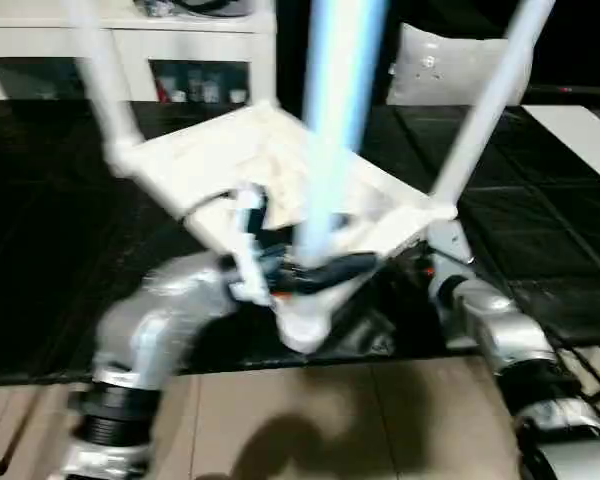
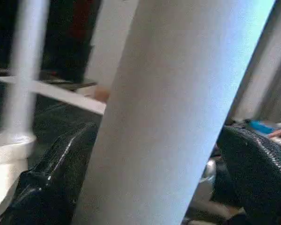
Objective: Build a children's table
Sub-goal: Rotate table base
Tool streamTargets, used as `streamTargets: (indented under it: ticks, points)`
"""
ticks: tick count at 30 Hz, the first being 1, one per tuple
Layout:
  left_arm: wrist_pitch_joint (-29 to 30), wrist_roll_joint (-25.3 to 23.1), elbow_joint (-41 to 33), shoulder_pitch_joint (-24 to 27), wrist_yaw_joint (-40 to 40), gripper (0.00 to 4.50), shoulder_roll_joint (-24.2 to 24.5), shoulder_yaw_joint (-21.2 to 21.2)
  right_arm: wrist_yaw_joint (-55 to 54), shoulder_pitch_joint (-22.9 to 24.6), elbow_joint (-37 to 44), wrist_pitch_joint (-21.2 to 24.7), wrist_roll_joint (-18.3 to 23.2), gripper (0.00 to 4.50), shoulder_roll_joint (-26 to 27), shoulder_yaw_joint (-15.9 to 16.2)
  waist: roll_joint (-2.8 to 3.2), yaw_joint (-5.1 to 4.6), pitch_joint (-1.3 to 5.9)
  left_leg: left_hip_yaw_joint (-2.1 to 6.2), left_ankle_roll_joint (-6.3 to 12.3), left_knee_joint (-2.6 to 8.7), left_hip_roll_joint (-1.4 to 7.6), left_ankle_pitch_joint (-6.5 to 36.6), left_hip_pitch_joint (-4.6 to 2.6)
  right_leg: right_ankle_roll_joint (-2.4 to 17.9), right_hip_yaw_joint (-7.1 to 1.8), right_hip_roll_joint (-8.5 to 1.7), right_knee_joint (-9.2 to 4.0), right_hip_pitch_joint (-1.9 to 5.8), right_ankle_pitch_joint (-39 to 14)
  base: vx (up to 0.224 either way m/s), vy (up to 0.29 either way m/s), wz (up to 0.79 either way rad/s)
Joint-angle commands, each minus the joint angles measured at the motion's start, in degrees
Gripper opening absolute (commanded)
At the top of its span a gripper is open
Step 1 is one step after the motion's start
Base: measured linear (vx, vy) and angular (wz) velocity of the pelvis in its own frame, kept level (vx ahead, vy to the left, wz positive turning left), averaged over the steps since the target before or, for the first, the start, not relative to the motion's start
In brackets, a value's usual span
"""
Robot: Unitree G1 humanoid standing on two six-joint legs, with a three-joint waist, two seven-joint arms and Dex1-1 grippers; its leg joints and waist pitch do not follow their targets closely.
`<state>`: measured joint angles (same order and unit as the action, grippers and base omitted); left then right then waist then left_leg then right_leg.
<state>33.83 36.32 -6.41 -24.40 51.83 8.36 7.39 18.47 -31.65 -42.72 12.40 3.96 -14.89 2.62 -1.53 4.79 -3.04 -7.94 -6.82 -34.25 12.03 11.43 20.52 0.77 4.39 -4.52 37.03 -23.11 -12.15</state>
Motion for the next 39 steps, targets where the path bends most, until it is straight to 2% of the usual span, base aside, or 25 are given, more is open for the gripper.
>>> streamTargets:
  ticks: [1,2,3,4,5,9,11,14,17,18,19,21,22,23,26,27,28,29,31,32,33,34,35,38,39]
  points:
    - [-0.03,0.72,-1.12,-2.55,-0.05,4.44,-2.45,4.03,2.57,-2.83,0.82,-2.25,0.36,4.50,2.57,2.18,-0.60,0.18,4.14,-1.32,1.72,3.22,-0.13,0.26,1.01,11.46,-2.53,-2.42,-3.66,4.78,1.91,0.000,0.000,0.00]
    - [-0.04,0.71,-1.04,-2.65,-0.16,4.44,-2.61,4.14,2.66,-2.92,0.70,-2.33,0.30,4.50,2.72,2.31,-0.71,-0.04,4.05,-1.36,1.73,3.24,-0.14,0.51,1.05,11.25,-2.66,-2.40,-3.71,4.77,1.80,0.000,0.000,0.00]
    - [-0.06,0.65,-0.82,-2.90,-0.41,4.44,-2.99,4.39,2.88,-3.15,0.36,-2.53,0.13,4.50,3.04,2.62,-0.47,-0.17,4.01,-1.35,1.60,3.27,-0.13,0.89,1.03,11.27,-2.69,-2.40,-3.70,4.73,1.56,0.000,0.000,0.00]
    - [-0.32,0.00,-0.32,-3.26,-1.22,4.44,-3.81,5.03,3.26,-3.61,-0.72,-3.37,-0.32,4.50,3.75,3.19,-0.67,-0.45,4.03,-1.43,1.53,3.26,-0.06,1.84,0.80,11.30,-2.72,-2.39,-3.84,4.58,0.79,0.000,0.000,0.00]
    - [-0.56,-0.39,-0.07,-3.37,-1.60,4.44,-4.15,5.28,3.26,-3.77,-1.12,-3.66,-0.48,4.50,4.02,3.34,-0.84,-0.85,3.90,-1.47,1.60,3.31,-0.10,2.48,0.88,11.41,-2.75,-2.30,-3.97,4.60,-0.19,0.000,0.000,0.00]
    - [-3.75,-6.25,3.69,-4.61,-6.81,4.44,-7.34,6.21,1.57,-4.98,-4.72,-5.53,-1.42,4.50,5.35,2.32,-0.74,-1.13,3.82,-1.53,1.88,3.33,0.10,4.24,0.59,11.23,-2.86,-2.35,-4.42,4.32,-3.08,0.000,0.000,0.00]
    - [-5.85,-9.72,6.68,-5.99,-10.54,4.44,-8.20,6.01,1.13,-4.93,-6.05,-6.13,-1.72,4.50,4.74,1.49,-0.99,-1.03,3.77,-1.60,2.08,3.32,0.09,4.96,0.39,10.96,-2.92,-2.30,-4.54,4.17,-4.14,0.000,0.000,0.00]
    - [-8.10,-12.25,8.82,-6.95,-13.15,4.44,-8.18,5.77,0.81,-3.89,-6.22,-6.50,-1.60,4.50,3.01,0.41,-0.93,-0.82,3.77,-1.53,2.19,3.33,0.05,4.95,0.52,10.40,-2.91,-2.30,-4.62,4.21,-4.64,0.000,0.000,0.00]
    - [-9.44,-12.78,9.44,-7.11,-14.05,4.44,-8.86,5.42,0.71,-3.05,-6.52,-7.10,-1.24,4.50,1.62,-0.93,-0.92,-0.52,3.88,-1.61,2.34,3.25,0.13,4.84,0.26,10.97,-2.97,-2.32,-4.50,4.01,-3.79,0.000,0.000,0.00]
    - [-10.18,-13.18,9.61,-7.04,-14.08,4.44,-9.30,5.36,1.03,-2.32,-6.49,-7.74,-1.12,4.50,0.63,-1.72,-0.70,-0.42,3.87,-1.60,2.48,3.23,0.12,4.72,0.24,11.22,-2.99,-2.33,-4.54,3.95,-3.40,0.000,0.000,0.00]
    - [-10.49,-13.48,9.72,-7.00,-14.07,4.44,-9.41,5.36,1.28,-2.09,-6.50,-8.13,-1.07,4.50,0.33,-1.94,-0.91,-0.26,3.90,-1.65,2.59,3.17,0.15,4.49,0.32,11.49,-3.01,-2.32,-4.49,4.07,-2.45,0.000,0.000,0.00]
    - [-11.29,-13.88,9.29,-6.37,-12.02,4.44,-7.92,5.78,2.24,-0.36,-4.27,-8.81,0.07,4.50,-0.94,-3.35,-0.58,0.33,3.93,-1.67,3.06,3.13,0.09,4.11,0.29,11.77,-3.08,-2.29,-4.31,4.04,-0.98,0.000,0.000,0.00]
    - [-11.83,-14.12,9.08,-5.97,-9.92,4.44,-6.13,6.21,4.16,0.93,-1.97,-7.80,1.39,4.50,-1.73,-4.24,-0.69,0.61,3.92,-1.68,3.45,3.16,0.01,4.29,0.19,11.50,-3.02,-2.19,-4.45,4.06,-0.85,0.000,0.000,0.00]
    - [-12.05,-14.26,8.98,-5.69,-7.96,4.44,-4.40,6.60,5.71,2.09,0.16,-7.20,2.28,4.50,-2.47,-4.79,-0.50,0.72,3.89,-1.55,3.66,3.28,0.06,4.71,0.23,11.39,-2.98,-2.24,-4.40,4.08,-1.34,0.000,0.000,0.00]
    - [-11.97,-14.04,8.31,-4.86,-1.68,4.44,1.13,7.58,9.62,5.55,6.53,-7.47,3.50,4.50,-4.91,-5.11,-0.44,0.63,3.77,-1.54,3.27,3.46,0.18,5.80,0.10,11.08,-2.93,-2.25,-4.66,3.97,-3.57,0.000,0.000,0.00]
    - [-11.78,-13.89,8.14,-4.67,0.22,4.44,2.80,7.83,10.90,6.46,8.21,-7.72,3.81,4.50,-5.67,-5.11,-0.04,0.80,3.66,-1.46,3.18,3.53,0.19,6.42,0.03,10.89,-2.95,-2.30,-4.76,3.91,-4.41,0.000,0.000,0.00]
    - [-11.65,-13.91,8.17,-4.60,1.65,4.44,4.10,8.01,11.90,7.11,9.40,-8.10,3.94,4.50,-6.35,-5.01,-0.32,0.53,3.59,-1.42,2.99,3.66,0.21,7.18,0.18,10.57,-2.97,-2.23,-4.79,3.98,-5.46,0.000,0.000,0.00]
    - [-11.68,-14.29,8.49,-4.68,2.95,4.44,5.44,8.19,12.88,7.76,10.49,-8.87,3.79,4.50,-7.20,-4.65,-0.11,0.58,3.54,-1.45,2.67,3.69,0.18,7.92,0.05,10.36,-2.92,-2.24,-5.00,3.84,-6.86,0.000,0.000,0.00]
    - [-13.00,-16.31,10.85,-5.41,8.63,4.44,10.71,9.46,16.31,10.34,14.57,-11.35,2.77,4.50,-10.71,-3.40,-0.08,0.56,3.39,-1.55,2.58,3.78,0.18,9.14,-0.12,9.86,-2.97,-2.21,-5.44,3.66,-9.42,0.000,0.000,0.00]
    - [-14.25,-17.66,12.08,-5.84,9.51,4.44,11.79,10.20,18.05,11.10,15.95,-11.47,3.06,4.50,-11.60,-3.12,0.14,0.55,3.36,-1.52,2.45,3.80,0.16,9.47,-0.11,9.64,-3.06,-2.24,-5.34,3.60,-10.26,0.000,0.000,0.00]
    - [-14.65,-18.09,12.47,-5.98,9.78,4.28,12.13,10.44,18.61,11.34,16.39,-11.51,3.15,4.50,-11.88,-3.04,0.10,0.55,3.33,-1.50,2.62,3.87,0.11,9.61,-0.10,9.41,-2.99,-2.10,-5.55,3.63,-10.57,0.000,0.000,0.00]
    - [-17.75,-20.90,15.22,-6.94,10.83,4.28,13.59,11.98,21.61,12.67,18.98,-11.14,3.74,4.50,-13.40,-2.63,0.28,0.62,3.31,-1.36,2.79,3.90,0.05,9.75,-0.11,9.08,-2.95,-2.06,-5.65,3.60,-10.73,0.000,0.000,0.00]
    - [-21.77,-24.46,19.01,-8.30,11.66,4.18,14.91,13.87,25.20,13.98,21.81,-10.31,4.58,4.50,-15.17,-2.16,0.16,0.59,3.35,-1.36,2.94,3.90,0.14,10.03,-0.18,8.82,-2.97,-2.09,-5.74,3.61,-10.92,0.000,0.000,0.00]
    - [-27.55,-29.31,24.21,-10.34,11.38,3.92,15.67,16.69,29.31,15.42,25.61,-7.60,6.38,4.50,-17.09,-1.85,0.16,0.67,3.55,-1.24,3.30,3.89,0.27,8.96,0.05,9.19,-3.01,-2.27,-5.44,3.80,-8.61,0.000,0.000,0.00]
    - [-27.55,-29.31,24.21,-10.34,11.38,3.87,15.67,16.69,29.31,15.42,25.61,-7.60,6.38,4.50,-17.09,-1.85,0.08,0.70,3.53,-1.23,3.38,3.87,0.27,9.00,-0.02,9.22,-3.04,-2.22,-5.48,3.79,-8.40,0.000,0.000,0.00]
